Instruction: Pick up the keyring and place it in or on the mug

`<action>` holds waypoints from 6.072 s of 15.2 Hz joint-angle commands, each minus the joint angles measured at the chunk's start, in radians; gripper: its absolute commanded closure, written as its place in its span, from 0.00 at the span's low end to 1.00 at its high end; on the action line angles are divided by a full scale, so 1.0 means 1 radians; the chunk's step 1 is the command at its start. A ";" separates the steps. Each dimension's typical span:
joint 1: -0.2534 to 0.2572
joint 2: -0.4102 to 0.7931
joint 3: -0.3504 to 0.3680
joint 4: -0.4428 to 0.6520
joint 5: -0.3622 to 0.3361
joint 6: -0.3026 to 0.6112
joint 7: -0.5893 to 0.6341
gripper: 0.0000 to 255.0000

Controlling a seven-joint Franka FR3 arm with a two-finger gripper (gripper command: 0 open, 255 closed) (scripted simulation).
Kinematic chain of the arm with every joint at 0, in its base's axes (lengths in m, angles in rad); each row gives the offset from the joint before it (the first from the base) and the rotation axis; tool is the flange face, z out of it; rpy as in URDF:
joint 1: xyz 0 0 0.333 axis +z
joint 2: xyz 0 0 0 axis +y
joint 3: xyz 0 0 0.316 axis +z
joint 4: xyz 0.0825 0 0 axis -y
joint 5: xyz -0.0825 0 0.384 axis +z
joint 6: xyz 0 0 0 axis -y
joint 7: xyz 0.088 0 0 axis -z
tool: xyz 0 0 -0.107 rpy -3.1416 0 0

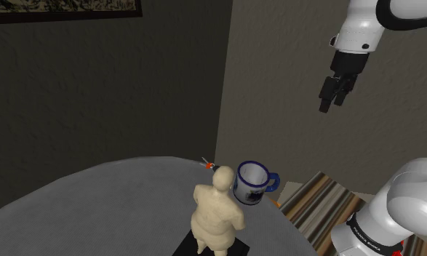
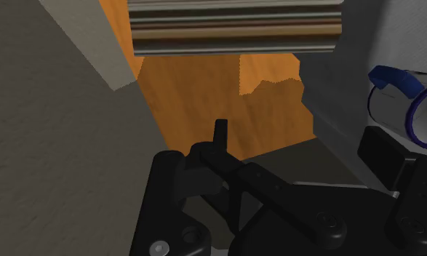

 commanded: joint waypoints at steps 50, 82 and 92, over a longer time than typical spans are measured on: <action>0.163 0.939 0.382 0.199 -0.057 0.762 0.448 1.00; 0.150 0.801 0.386 0.388 0.002 0.446 0.415 1.00; 0.147 0.699 0.384 0.385 0.041 0.354 0.401 1.00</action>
